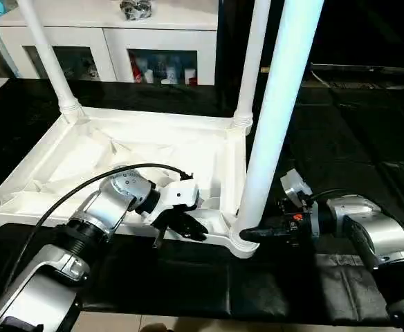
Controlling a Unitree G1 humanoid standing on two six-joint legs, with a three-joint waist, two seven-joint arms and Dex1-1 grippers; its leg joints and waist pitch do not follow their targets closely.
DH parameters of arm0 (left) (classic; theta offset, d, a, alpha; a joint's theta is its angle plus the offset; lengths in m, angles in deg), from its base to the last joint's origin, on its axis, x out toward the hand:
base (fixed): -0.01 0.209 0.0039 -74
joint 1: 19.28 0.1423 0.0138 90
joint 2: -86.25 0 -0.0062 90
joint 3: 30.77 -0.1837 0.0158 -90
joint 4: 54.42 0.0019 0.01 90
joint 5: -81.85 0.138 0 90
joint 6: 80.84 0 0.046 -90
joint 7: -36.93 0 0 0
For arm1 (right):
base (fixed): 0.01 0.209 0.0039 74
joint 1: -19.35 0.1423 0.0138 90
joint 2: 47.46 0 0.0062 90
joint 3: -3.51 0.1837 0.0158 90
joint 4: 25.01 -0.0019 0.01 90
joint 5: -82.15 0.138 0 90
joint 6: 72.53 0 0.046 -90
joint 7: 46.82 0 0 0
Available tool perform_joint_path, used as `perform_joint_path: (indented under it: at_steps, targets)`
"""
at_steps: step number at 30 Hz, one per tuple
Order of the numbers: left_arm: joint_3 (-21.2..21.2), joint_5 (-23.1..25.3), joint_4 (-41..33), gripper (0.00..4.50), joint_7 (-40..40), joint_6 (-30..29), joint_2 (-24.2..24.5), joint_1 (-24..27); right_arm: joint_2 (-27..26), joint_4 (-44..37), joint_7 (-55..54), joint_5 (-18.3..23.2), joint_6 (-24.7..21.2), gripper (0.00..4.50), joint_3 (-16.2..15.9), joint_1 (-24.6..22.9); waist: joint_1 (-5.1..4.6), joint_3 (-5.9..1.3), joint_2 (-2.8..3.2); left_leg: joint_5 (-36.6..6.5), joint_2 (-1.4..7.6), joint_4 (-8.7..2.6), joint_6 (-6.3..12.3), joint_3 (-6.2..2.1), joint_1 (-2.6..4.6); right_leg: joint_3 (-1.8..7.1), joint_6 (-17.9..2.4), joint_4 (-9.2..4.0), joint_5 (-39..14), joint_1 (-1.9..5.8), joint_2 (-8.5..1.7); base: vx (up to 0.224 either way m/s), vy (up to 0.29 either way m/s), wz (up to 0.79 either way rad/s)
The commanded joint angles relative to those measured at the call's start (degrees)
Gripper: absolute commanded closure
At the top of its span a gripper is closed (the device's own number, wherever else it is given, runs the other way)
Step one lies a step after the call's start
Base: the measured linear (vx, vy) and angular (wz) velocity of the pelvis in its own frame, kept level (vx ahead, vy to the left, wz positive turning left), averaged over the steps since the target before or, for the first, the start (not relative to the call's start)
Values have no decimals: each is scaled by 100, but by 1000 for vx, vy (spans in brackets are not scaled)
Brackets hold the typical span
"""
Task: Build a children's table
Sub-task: Rotate leg to tighten
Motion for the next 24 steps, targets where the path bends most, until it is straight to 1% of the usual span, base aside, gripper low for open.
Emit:
perform_joint_path:
  at_steps: [1, 5, 6, 7, 8, 9, 10, 11, 12, 13, 14, 15, 16, 17, 18, 19, 20, 22, 24]
  targets:
    - [-228, 45, -139, 450, -205, 33, -45, 45, 18, 23, 91, 63, -78, 224, -80, 66, -27, -435, -58, -717, 286, -368, 378, -55, 34, 360, -1222, -362, -1156, 295, -418, 0, 0, 0]
    - [-157, 26, -125, 450, -33, -191, -117, 44, -30, -125, 30, 110, -205, 234, -67, -25, -29, -432, -63, -700, 283, -365, 384, -55, 31, 357, -1222, -362, -1169, 298, -419, 0, 0, 0]
    - [-82, 20, -83, 450, 178, -376, -203, 26, -109, -233, -163, 123, -328, 234, -46, -93, -30, -432, -46, -693, 284, -364, 378, -56, 32, 358, -1224, -361, -1128, 297, -414, 0, 0, 0]
    - [-30, 15, -50, 450, 322, -507, -263, 9, -163, -294, -314, 98, -363, 234, -47, -134, -36, -427, -52, -689, 285, -367, 376, -53, 31, 362, -1227, -358, -1107, 295, -406, 0, 0, 0]
    - [59, 32, 47, 450, 611, -638, -384, -47, -280, -316, -647, -25, -373, 234, -63, -173, -35, -420, -54, -738, 286, -374, 354, -56, 47, 363, -1208, -373, -1197, 283, -413, 0, 0, 0]
    - [150, 42, 145, 450, 899, -786, -512, -113, -424, -275, -1031, -193, -309, 235, -76, -189, -60, -393, -62, -861, 262, -381, 285, -48, 42, 358, -1142, -412, -1469, 277, -411, 0, 0, 0]
    - [150, 42, 145, 450, 899, -786, -512, -113, -424, -275, -1031, -193, -309, 236, -76, -189, -70, -379, -67, -974, 243, -388, 239, -57, 49, 346, -1076, -446, -1729, 285, -425, 0, 0, 0]
    - [276, 58, 279, 450, 1314, -980, -703, -219, -685, -136, -1644, -427, -224, 238, -60, -162, -101, -356, -71, -1134, 229, -399, 159, -55, 67, 344, -904, -506, -2240, 271, -430, 0, 0, 0]
    - [355, 57, 332, 450, 1554, -1113, -825, -281, -885, -18, -2050, -532, -211, 241, -15, -109, -132, -337, -55, -1300, 211, -407, 83, -72, 100, 321, -787, -565, -2634, 250, -431, 0, 0, 0]
    - [390, 48, 354, 450, 1649, -1173, -880, -307, -976, 35, -2229, -566, -218, 243, 12, -79, -157, -330, -58, -1393, 203, -408, 48, -71, 115, 313, -714, -585, -2831, 239, -423, 0, 0, 0]
    - [432, 34, 380, 450, 1759, -1249, -951, -341, -1099, 110, -2465, -603, -245, 245, 51, -34, -194, -342, -64, -1450, 193, -409, 12, -89, 118, 303, -626, -608, -2996, 246, -434, 0, 0, 0]
    - [505, 16, 439, 450, 1976, -1385, -1087, -405, -1314, 244, -2852, -662, -286, 246, 106, 55, -241, -345, -47, -1473, 191, -417, 24, -105, 92, 289, -580, -610, -2981, 262, -424, 0, 0, 0]
    - [549, 8, 474, 450, 2108, -1455, -1161, -439, -1432, 319, -3068, -703, -291, 247, 131, 105, -275, -336, -47, -1494, 195, -426, 20, -108, 73, 284, -568, -610, -2969, 258, -417, 0, 0, 0]
    - [642, -4, 546, 450, 2418, -1633, -1332, -519, -1707, 485, -3613, -795, -337, 250, 202, 233, -329, -321, -44, -1618, 182, -436, -6, -130, 46, 239, -483, -630, -3136, 272, -406, 0, 0, 0]
    - [703, -4, 607, 450, 2632, -1718, -1434, -572, -1858, 592, -3893, -835, -371, 250, 239, 319, -383, -324, -44, -1743, 173, -426, -39, -139, 72, 222, -430, -663, -3264, 248, -417, 0, 0, 0]
    - [743, 3, 639, 450, 2746, -1764, -1486, -599, -1928, 638, -4028, -857, -384, 250, 262, 358, -403, -335, -39, -1778, 164, -416, -46, -148, 86, 217, -428, -672, -3280, 243, -422, 0, 0, 0]
    - [818, 16, 700, 450, 2959, -1846, -1581, -649, -2055, 720, -4270, -898, -403, 250, 305, 427, -433, -340, -41, -1755, 161, -410, -4, -141, 95, 234, -449, -681, -3181, 234, -420, 0, 0, 0]
    - [1020, 23, 836, 450, 3475, -1951, -1799, -750, -2331, 991, -4795, -1000, -348, 251, 432, 628, -484, -349, -44, -1666, 157, -416, 62, -133, 69, 244, -576, -660, -2878, 243, -399, 0, 0, 0]
    - [1129, 19, 905, 450, 3739, -1992, -1918, -799, -2493, 1178, -5114, -1068, -287, 251, 514, 770, -508, -349, -43, -1639, 154, -417, 101, -129, 63, 249, -625, -650, -2786, 243, -396, 0, 0, 0]
